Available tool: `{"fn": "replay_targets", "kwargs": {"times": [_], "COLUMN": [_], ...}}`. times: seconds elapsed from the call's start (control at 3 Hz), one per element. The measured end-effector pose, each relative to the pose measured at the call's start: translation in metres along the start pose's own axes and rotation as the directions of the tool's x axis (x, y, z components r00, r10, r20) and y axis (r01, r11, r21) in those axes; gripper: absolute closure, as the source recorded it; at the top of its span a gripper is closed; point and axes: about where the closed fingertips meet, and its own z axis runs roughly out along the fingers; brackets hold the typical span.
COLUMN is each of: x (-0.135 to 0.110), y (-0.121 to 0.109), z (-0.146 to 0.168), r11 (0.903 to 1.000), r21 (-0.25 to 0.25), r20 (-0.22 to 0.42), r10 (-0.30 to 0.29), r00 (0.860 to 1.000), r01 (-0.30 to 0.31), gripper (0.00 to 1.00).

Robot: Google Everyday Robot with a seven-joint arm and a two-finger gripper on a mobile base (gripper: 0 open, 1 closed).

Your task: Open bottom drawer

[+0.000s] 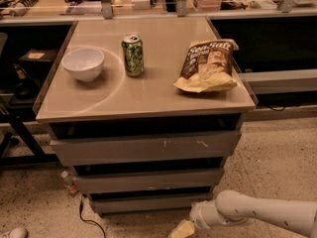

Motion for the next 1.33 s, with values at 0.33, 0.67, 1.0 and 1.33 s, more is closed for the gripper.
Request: {"fn": "replay_targets", "kwargs": {"times": [0.33,0.67,1.0,1.33], "x": [0.004,0.0,-0.006,-0.018], "y": [-0.02,-0.039,-0.055,-0.076], "z": [0.019,0.031,0.041,0.059], "r11": [0.9994,0.9988,0.9988,0.9994], "r21": [0.017,0.033,0.037,0.029], "r20": [0.067,0.114,0.142,0.165], "r10": [0.027,0.033,0.028,0.014], "r00": [0.997,0.993,0.989,0.986], "r01": [-0.029,-0.037,-0.033,-0.019], "gripper": [0.0,0.0,0.0,0.0]}}
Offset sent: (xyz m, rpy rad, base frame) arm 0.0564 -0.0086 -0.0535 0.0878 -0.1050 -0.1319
